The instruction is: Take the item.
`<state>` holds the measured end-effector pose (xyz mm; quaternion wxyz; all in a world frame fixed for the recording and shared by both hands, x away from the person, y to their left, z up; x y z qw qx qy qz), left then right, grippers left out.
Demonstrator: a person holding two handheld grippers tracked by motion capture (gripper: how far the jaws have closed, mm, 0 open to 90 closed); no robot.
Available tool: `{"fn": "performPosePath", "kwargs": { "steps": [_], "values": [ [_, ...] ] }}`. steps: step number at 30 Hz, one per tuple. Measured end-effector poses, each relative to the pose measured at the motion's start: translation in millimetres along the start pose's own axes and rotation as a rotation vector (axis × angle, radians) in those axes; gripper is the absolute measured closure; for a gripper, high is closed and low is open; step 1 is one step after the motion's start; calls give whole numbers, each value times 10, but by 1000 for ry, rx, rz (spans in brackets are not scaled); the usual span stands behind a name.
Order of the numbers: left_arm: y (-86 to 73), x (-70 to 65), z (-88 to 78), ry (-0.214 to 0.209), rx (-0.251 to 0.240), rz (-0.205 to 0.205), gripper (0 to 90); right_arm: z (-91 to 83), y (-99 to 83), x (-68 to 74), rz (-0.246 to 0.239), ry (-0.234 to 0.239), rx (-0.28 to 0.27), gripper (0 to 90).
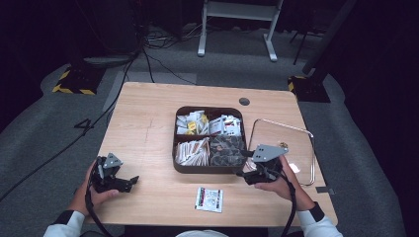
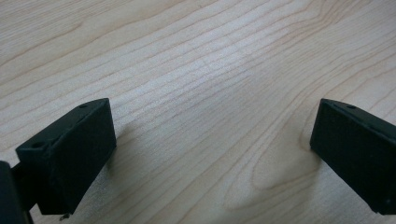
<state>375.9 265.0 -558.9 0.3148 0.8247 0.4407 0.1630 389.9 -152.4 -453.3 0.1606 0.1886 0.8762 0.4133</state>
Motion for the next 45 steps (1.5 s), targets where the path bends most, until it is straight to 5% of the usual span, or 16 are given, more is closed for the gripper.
{"fn": "performPosePath", "kwargs": {
  "steps": [11, 21, 33, 45],
  "values": [
    [0, 0, 0, 0, 0, 0, 5, -203, -221, -603, 80, -171, 23, 321],
    [1, -3, 2, -1, -1, -4, 4, -248, -560, -1087, 187, -274, 77, 314],
    [1, -4, 2, -1, -1, -5, 5, -184, -1008, -1545, 294, -345, 129, 315],
    [1, -3, 2, -1, -1, -4, 5, -174, -1270, -1707, 379, -366, 161, 315]
  ]
}}
Point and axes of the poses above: each handheld gripper's, and its own axes: z roughly forward along the jaws, y roughly out of its top, x roughly to its left, the point moved 7 cm from there along z, roughly forward along the jaws, and after that the axes turned 1 degree about z, right-handed, at the moved point
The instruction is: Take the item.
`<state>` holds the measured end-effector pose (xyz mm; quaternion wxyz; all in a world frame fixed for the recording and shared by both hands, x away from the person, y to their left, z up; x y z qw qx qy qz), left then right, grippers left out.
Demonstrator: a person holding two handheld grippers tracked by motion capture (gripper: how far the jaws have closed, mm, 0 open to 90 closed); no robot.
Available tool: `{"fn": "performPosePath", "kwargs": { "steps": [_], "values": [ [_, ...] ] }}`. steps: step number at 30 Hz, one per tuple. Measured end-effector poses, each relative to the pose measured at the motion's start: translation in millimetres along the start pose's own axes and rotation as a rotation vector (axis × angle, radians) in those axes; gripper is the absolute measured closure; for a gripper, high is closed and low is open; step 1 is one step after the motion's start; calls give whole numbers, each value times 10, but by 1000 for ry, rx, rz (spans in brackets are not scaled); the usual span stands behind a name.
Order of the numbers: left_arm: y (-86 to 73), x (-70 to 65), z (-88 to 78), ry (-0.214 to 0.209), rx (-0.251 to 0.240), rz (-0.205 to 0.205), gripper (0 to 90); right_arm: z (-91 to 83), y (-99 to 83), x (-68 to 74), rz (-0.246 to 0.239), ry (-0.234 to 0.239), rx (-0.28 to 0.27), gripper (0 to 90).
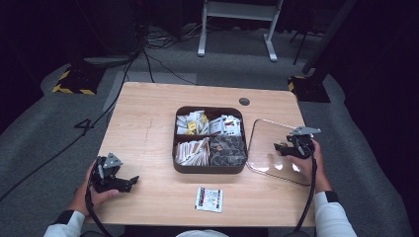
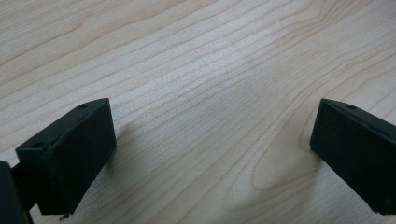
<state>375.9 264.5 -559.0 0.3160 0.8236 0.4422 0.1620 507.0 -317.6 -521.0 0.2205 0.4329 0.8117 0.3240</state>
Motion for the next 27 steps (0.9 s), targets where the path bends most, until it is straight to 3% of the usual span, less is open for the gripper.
{"fn": "performPosePath", "kwargs": {
  "steps": [5, 7, 14, 19, 27],
  "values": [
    [0, 0, 0, 0, 0, 0, 5, 54, -92, -68, 35, 7, 24, 316],
    [0, 0, 0, 0, 0, 0, 5, 76, -125, -79, 52, 28, 29, 378],
    [0, 1, 0, -1, 1, 1, 5, 102, -167, -111, 80, 48, 23, 428],
    [0, 1, 0, -1, 1, 1, 5, 99, -166, -58, 51, 75, -1, 582],
    [0, 1, 0, -1, 1, 1, 5, 102, -155, -46, 49, 63, -2, 590]
  ]
}}
Point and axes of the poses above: each handheld gripper's, and its own axes: z roughly forward along the jaws, y roughly out of its top, x roughly to its left, the point moved 7 cm from there along z, roughly forward along the jaws, and after that the axes turned 1 degree about z, right-handed, at the moved point
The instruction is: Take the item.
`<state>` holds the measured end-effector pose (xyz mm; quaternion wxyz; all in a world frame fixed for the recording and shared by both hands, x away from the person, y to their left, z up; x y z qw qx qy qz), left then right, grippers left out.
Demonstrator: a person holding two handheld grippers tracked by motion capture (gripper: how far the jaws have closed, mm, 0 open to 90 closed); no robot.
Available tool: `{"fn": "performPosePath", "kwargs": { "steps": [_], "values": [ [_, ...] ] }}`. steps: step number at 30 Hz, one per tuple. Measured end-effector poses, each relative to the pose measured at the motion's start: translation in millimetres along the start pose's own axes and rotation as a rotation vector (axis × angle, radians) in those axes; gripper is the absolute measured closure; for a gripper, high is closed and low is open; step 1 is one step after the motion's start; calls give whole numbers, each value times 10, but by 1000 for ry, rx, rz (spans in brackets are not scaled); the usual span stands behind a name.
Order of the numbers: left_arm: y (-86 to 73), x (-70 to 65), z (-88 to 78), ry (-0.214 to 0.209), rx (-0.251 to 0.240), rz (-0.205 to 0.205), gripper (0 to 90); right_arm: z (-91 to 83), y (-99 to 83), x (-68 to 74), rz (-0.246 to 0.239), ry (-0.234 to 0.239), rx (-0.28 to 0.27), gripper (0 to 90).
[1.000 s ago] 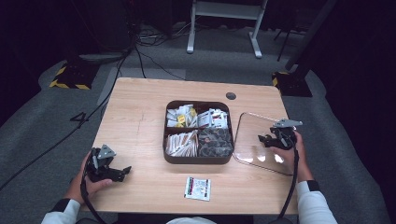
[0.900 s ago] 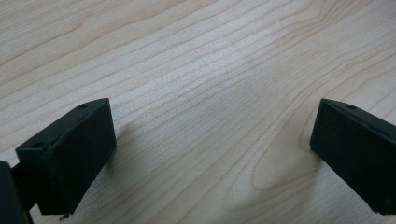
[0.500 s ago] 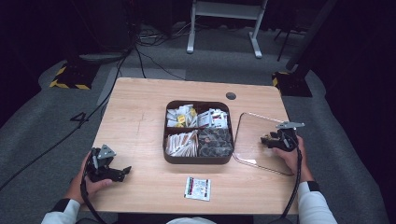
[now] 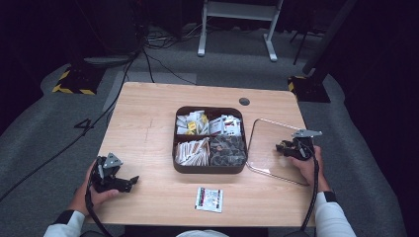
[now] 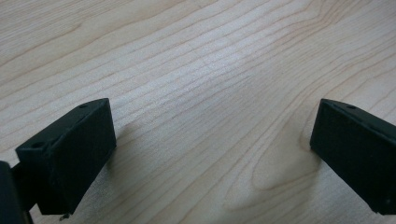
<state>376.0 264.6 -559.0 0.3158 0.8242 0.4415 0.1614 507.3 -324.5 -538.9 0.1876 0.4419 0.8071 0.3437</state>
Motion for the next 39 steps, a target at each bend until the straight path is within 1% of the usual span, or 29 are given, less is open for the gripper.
{"fn": "performPosePath", "kwargs": {
  "steps": [5, 13, 23, 25, 32, 34, 39],
  "values": [
    [0, 0, 0, 0, 0, 0, 5, -10, 6, 2, 0, -6, 3, 590],
    [0, 0, 0, 0, 0, 0, 5, -113, 87, -17, -6, -15, -31, 591],
    [6, 3, 6, -2, -2, 2, 4, -205, 170, -31, -10, -24, -50, 591],
    [7, 5, 6, -4, 0, 6, 4, -235, 198, -37, -14, -28, -52, 591],
    [12, 4, 11, -5, 0, 8, 3, -385, 341, -53, -15, -39, -93, 591],
    [12, 1, 12, -7, -1, 7, 3, -414, 376, -54, -20, -44, -97, 591],
    [11, 1, 10, -2, -3, 5, 5, -516, 491, -16, -36, -50, -112, 591]
  ]
}}
Point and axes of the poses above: each handheld gripper's, and its own axes: z roughly forward along the jaws, y roughly out of its top, x roughly to its left, the point moved 7 cm from there along z, roughly forward along the jaws, and after that the axes turned 1 degree about z, right-handed, at the moved point
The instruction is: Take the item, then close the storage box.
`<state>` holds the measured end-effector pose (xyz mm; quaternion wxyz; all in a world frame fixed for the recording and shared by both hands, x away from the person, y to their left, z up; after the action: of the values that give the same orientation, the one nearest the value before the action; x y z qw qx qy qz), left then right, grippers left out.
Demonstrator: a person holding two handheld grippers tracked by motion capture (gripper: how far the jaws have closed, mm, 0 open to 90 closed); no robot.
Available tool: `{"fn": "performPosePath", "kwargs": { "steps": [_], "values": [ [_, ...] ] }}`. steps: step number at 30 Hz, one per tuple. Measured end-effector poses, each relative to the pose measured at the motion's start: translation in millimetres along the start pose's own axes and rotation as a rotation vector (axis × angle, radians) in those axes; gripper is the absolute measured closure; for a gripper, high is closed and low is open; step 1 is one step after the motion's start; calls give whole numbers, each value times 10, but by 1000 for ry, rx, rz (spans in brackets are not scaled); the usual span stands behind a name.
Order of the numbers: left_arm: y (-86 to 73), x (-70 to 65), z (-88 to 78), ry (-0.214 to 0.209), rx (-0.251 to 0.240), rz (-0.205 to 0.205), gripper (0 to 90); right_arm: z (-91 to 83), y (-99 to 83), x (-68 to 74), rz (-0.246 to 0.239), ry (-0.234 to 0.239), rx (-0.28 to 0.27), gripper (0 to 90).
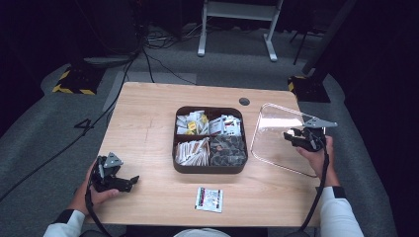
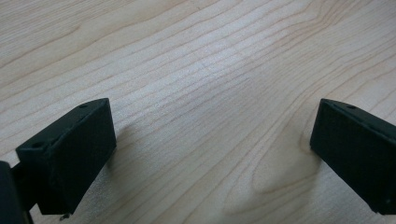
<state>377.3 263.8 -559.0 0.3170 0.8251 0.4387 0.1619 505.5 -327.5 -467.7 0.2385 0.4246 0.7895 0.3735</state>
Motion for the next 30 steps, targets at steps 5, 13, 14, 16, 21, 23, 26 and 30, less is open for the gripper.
{"fn": "performPosePath", "kwargs": {
  "steps": [5, 13, 14, 16, 21, 23, 26, 30],
  "values": [
    [1, -1, 1, -3, 1, 1, 5, -89, 150, 74, -24, 6, -13, 591],
    [2, -2, 2, -3, 1, 0, 5, -128, 321, 186, -41, 27, -28, 591],
    [2, -1, 2, -3, 1, 1, 5, -128, 340, 202, -45, 29, -27, 591],
    [2, -1, 2, -3, 1, 1, 5, -121, 379, 235, -58, 31, -23, 591],
    [1, -2, 1, -1, 0, 0, 5, -103, 511, 345, -71, 49, -33, 591],
    [1, -2, 1, -1, 0, 0, 5, -93, 526, 371, -77, 54, -32, 591],
    [1, -2, 1, -1, 0, -1, 5, -50, 567, 452, -94, 70, -22, 591],
    [1, -2, 1, -1, 0, -1, 5, 26, 651, 592, -105, 98, -21, 591]
  ]
}}
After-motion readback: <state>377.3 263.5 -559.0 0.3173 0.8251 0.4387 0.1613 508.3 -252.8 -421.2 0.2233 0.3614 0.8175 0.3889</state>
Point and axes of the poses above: each handheld gripper's, and its own axes: z roughly forward along the jaws, y roughly out of its top, x roughly to its left, the point moved 7 cm from there along z, roughly forward along the jaws, and after that the axes turned 1 degree about z, right-handed, at the moved point
